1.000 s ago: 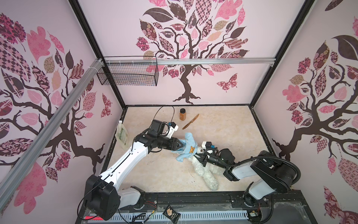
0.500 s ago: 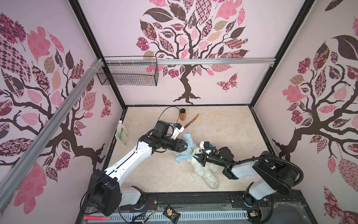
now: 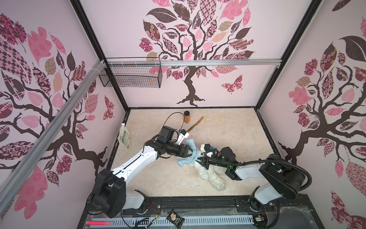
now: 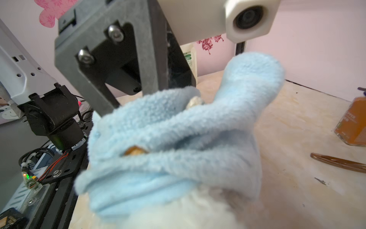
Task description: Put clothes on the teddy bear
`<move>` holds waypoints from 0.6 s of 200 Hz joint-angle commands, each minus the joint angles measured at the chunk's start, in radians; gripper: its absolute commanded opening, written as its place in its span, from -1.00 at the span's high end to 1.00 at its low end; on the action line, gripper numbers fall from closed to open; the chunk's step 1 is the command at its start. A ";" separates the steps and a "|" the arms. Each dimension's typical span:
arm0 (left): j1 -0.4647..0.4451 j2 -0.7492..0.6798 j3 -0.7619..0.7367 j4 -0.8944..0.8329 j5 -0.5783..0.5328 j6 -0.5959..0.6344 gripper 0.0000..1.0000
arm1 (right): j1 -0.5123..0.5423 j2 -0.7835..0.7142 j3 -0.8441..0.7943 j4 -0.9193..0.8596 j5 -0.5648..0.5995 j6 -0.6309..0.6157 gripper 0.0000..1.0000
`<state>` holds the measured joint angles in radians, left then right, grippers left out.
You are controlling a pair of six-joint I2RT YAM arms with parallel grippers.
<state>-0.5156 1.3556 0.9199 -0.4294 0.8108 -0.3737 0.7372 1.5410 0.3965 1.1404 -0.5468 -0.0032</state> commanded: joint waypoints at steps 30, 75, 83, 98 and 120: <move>-0.045 0.000 -0.057 0.098 0.155 -0.079 0.17 | 0.025 -0.021 0.136 0.135 -0.002 -0.058 0.28; -0.008 -0.058 -0.080 0.161 0.182 -0.111 0.66 | 0.025 -0.052 0.094 0.014 0.162 -0.114 0.12; 0.009 -0.070 -0.083 0.172 0.175 -0.115 0.71 | 0.024 -0.060 0.088 -0.017 0.193 -0.108 0.06; 0.049 -0.096 -0.085 0.180 0.153 -0.114 0.82 | 0.025 -0.085 0.080 -0.113 0.276 -0.081 -0.17; 0.102 -0.146 -0.092 0.194 0.092 -0.100 0.90 | 0.020 -0.159 0.058 -0.297 0.388 -0.017 -0.48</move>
<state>-0.4461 1.2827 0.8528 -0.2924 0.8501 -0.4732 0.7670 1.4681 0.4309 1.0222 -0.3557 -0.0731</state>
